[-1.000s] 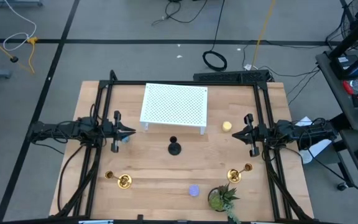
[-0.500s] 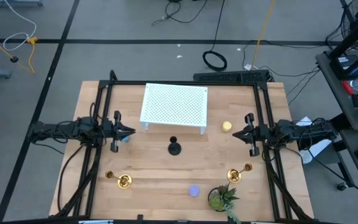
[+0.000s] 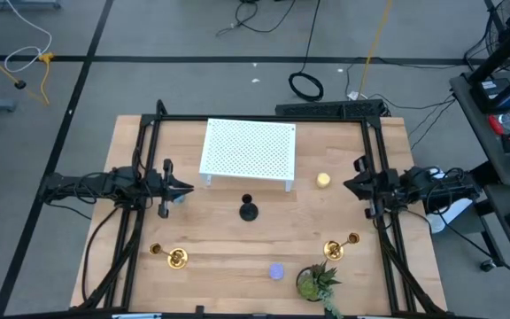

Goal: Pick & Place candle stick holders
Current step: Put the blue scented candle on the shelf

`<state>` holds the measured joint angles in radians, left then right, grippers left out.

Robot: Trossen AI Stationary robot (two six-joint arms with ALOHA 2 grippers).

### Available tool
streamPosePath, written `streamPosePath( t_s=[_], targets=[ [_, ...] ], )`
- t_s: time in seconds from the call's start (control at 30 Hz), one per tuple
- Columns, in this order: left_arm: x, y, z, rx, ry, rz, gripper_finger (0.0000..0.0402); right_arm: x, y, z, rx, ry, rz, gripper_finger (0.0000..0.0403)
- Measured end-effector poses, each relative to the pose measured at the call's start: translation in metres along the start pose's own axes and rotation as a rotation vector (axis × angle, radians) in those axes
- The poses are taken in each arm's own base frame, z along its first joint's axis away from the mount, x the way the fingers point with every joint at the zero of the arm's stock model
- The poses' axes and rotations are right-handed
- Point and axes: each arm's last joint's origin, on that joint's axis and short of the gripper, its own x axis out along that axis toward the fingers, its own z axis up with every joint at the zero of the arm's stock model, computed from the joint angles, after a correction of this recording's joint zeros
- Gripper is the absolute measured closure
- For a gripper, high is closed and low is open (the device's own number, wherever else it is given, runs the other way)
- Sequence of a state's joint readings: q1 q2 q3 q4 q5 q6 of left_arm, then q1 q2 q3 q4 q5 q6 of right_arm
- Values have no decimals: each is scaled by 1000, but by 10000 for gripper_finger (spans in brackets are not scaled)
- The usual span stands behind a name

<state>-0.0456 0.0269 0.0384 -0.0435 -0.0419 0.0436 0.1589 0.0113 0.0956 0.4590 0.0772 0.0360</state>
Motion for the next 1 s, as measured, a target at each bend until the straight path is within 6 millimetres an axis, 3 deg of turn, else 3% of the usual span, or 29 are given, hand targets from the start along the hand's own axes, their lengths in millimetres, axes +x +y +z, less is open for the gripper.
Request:
streamPosePath(
  t_s=[0.27,0.5,0.67,0.83,1.0],
  targets=[
    [3,0,-3,3,47,9,275,0,0,6,-45,-65,-8,399],
    [2,5,10,-1,169,171,217,1,-6,-1,-183,26,-209,399],
    [-2,9,33,-21,253,271,215,5,-8,-14,-244,149,-261,387],
    [-7,11,58,-70,286,304,233,13,-10,-18,-212,155,-283,339],
    [-6,12,60,-51,317,308,258,22,-12,-27,-156,186,-302,283]
  ],
)
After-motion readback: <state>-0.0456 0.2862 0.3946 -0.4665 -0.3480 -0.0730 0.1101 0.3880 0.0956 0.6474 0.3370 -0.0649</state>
